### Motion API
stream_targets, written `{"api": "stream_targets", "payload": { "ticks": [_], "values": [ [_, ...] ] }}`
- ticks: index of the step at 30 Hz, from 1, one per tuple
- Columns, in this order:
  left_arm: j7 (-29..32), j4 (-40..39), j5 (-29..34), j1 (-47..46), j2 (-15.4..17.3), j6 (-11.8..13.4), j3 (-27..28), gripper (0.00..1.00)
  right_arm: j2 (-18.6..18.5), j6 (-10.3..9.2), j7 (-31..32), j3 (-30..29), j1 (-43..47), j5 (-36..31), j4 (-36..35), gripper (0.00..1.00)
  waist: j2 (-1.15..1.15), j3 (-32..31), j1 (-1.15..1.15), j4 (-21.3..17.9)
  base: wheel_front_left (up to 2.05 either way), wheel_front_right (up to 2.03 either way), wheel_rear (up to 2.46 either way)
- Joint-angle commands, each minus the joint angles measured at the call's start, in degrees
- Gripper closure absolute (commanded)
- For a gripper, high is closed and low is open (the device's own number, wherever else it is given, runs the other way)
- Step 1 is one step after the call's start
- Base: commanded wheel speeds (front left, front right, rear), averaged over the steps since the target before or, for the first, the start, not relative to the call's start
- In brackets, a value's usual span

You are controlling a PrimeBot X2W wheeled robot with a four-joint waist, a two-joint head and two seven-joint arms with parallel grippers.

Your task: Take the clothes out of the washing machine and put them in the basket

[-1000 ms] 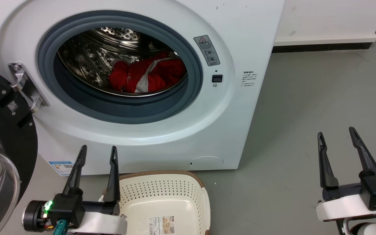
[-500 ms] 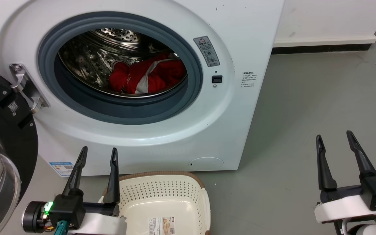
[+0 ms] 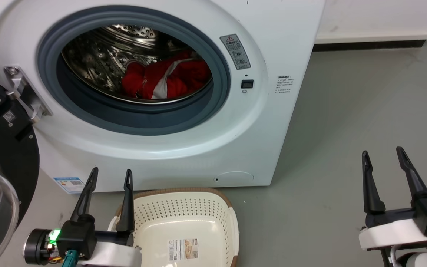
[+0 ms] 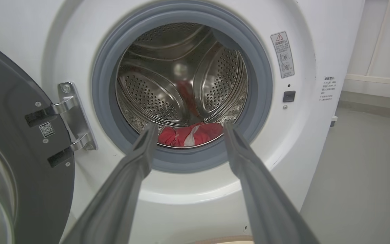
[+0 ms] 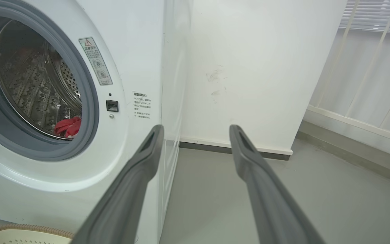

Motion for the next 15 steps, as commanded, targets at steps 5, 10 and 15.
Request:
{"api": "stream_targets", "payload": {
  "ticks": [5, 10, 15],
  "values": [
    [-0.1, 3.2, 1.1, -2.8, 1.8, 0.1, -0.6, 0.0, 0.0, -0.04, -0.2, 0.2, -3.1, 0.8, -0.9, 0.0, 0.0, 5.6, 0.0, -2.4, 0.0, 0.0, 0.0],
    [-0.1, 4.4, 1.6, -8.7, 5.0, 0.2, 0.4, 0.0, 0.0, -0.04, -0.2, -0.3, -6.8, 2.0, -2.5, 0.0, 0.0, 15.1, 0.0, -5.0, 0.0, 0.0, 0.0],
    [-0.1, 7.8, 0.2, -18.2, 9.4, -0.9, 2.1, 0.0, 0.0, -0.04, -0.2, -0.3, -9.9, 3.5, -3.0, 0.0, 0.0, 24.2, 0.0, -7.3, 0.0, 0.0, 0.0]
  ]
}}
